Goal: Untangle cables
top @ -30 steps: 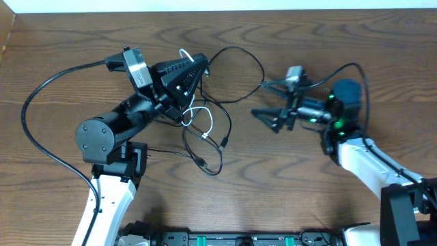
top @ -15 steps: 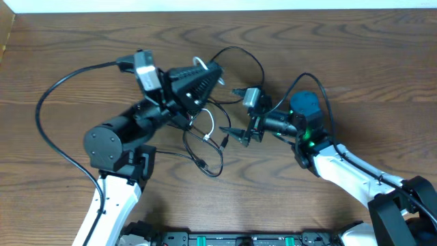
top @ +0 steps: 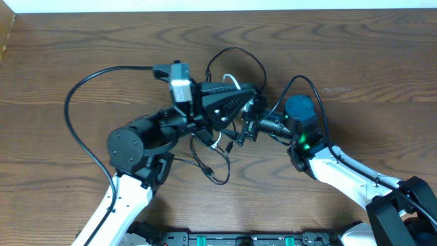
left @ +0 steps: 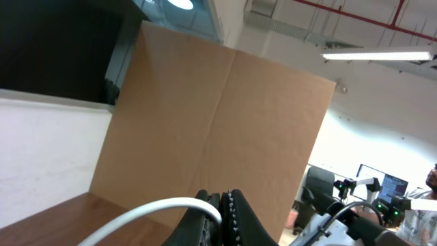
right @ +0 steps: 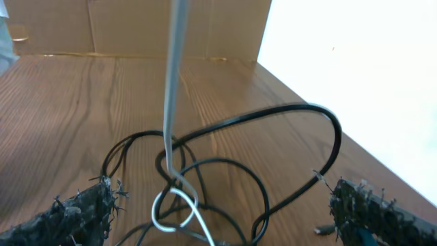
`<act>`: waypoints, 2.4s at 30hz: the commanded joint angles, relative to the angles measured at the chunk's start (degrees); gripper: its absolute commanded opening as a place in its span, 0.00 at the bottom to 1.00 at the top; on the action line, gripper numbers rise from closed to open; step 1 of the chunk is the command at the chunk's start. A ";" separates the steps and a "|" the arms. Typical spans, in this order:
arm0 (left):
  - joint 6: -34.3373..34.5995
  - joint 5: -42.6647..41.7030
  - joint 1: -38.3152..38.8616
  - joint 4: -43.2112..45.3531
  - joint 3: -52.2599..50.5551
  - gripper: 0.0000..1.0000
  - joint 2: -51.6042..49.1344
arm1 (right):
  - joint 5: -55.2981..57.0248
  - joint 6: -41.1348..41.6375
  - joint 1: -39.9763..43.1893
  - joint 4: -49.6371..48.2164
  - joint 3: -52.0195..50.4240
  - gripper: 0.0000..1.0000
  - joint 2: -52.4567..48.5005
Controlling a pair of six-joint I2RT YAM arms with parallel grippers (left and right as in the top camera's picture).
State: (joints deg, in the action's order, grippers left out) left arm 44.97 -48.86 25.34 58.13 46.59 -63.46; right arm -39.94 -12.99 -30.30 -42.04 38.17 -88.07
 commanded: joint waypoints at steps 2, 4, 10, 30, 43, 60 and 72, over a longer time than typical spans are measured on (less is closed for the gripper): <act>-1.86 2.03 1.27 0.63 0.48 0.08 -1.84 | 0.31 -0.76 -1.44 -1.14 0.17 0.98 0.20; -1.86 2.01 1.27 0.74 0.48 0.08 -2.54 | 0.33 -0.79 -1.97 -1.84 0.17 0.89 0.20; -1.86 2.01 1.27 0.76 0.48 0.08 -4.20 | 0.35 -0.79 -2.43 -2.54 0.17 0.29 0.20; -5.95 1.95 1.27 -10.93 0.48 0.24 -5.05 | 5.11 9.81 -1.29 -11.47 0.17 0.01 0.20; -30.49 2.23 1.07 -34.95 0.48 0.54 -5.05 | 6.78 36.24 10.51 -23.56 0.17 0.01 0.22; -37.07 27.80 1.09 -46.95 0.48 0.60 -6.25 | 6.97 49.16 13.11 -44.70 0.17 0.01 0.22; -37.05 28.57 1.73 -46.88 0.48 0.59 -12.41 | 8.35 53.20 13.07 -47.58 0.22 0.01 0.22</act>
State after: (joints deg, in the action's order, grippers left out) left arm 8.93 -20.99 26.50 11.09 47.11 -74.37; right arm -33.19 38.83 -17.30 -87.66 37.71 -88.33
